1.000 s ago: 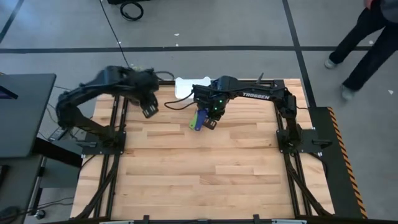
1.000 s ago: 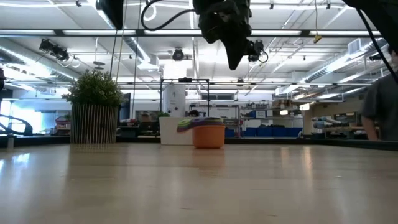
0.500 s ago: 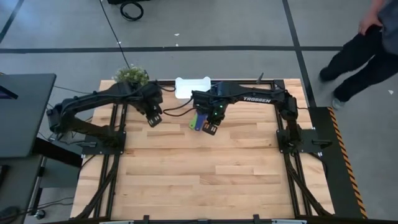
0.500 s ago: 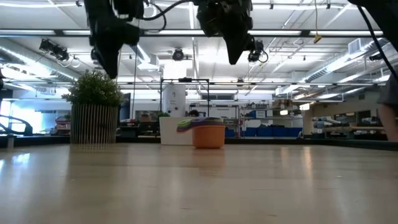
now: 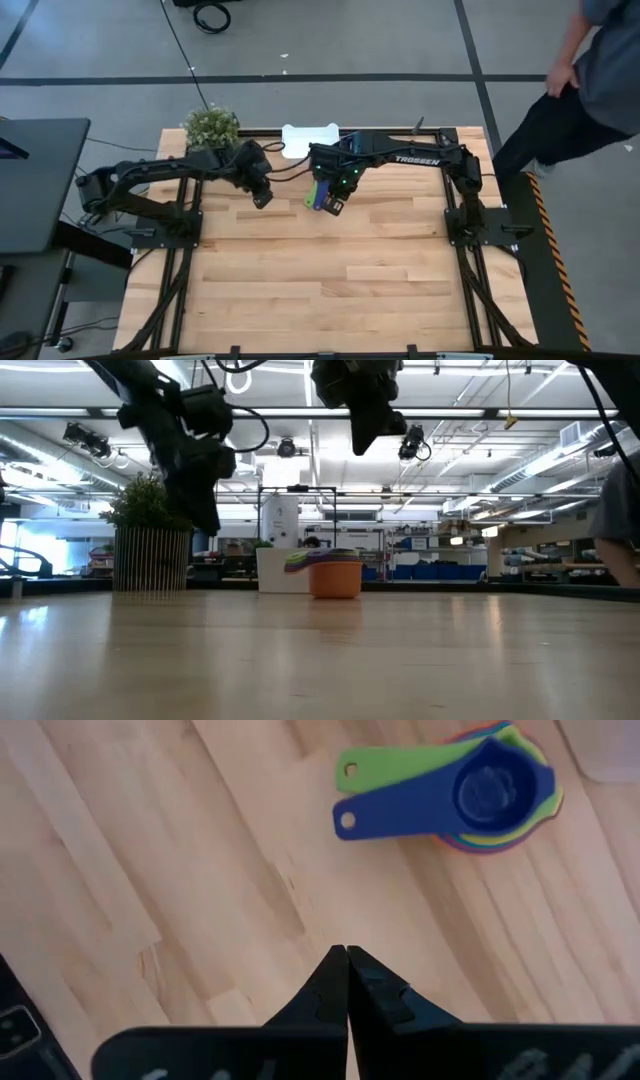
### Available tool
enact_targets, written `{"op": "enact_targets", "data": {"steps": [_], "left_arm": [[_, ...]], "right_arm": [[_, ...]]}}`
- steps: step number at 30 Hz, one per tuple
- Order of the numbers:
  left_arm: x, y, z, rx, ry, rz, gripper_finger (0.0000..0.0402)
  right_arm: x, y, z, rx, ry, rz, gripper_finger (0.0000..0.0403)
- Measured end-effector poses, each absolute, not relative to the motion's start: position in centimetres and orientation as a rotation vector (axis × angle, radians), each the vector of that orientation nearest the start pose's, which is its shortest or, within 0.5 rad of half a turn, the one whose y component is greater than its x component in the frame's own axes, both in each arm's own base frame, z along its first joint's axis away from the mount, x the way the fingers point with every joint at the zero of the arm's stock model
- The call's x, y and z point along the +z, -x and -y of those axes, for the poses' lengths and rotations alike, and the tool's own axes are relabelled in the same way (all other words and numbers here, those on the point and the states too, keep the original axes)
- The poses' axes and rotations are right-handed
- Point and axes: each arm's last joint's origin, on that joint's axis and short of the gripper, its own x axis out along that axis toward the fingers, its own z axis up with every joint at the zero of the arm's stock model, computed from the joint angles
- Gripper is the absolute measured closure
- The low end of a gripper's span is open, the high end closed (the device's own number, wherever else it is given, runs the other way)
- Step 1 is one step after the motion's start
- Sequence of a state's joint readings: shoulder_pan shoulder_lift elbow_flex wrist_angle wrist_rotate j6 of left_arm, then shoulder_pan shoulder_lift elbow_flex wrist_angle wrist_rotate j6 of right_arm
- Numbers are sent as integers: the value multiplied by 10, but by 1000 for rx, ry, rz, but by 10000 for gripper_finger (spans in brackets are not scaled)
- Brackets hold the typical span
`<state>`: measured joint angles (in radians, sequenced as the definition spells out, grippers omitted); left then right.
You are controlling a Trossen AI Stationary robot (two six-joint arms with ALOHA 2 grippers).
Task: Nest measuring cups in basket
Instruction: Stack the violet measuring cup on top of the green measuring cup
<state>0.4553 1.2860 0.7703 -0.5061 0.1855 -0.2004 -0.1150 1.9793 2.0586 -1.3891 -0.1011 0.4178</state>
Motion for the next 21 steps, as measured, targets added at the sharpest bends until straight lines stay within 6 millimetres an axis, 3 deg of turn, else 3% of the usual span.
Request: {"op": "enact_targets", "data": {"steps": [6, 15, 21], "left_arm": [[183, -232, -106, 339, 495, -860, 290], [157, -264, -110, 297, 449, -772, 290], [136, -274, -106, 260, 431, -812, 290]], "right_arm": [[325, -388, 50, -300, -512, -1276, 400], [279, -391, 50, -260, -570, -1343, 400], [248, -395, 53, -246, -586, -1309, 400]]}}
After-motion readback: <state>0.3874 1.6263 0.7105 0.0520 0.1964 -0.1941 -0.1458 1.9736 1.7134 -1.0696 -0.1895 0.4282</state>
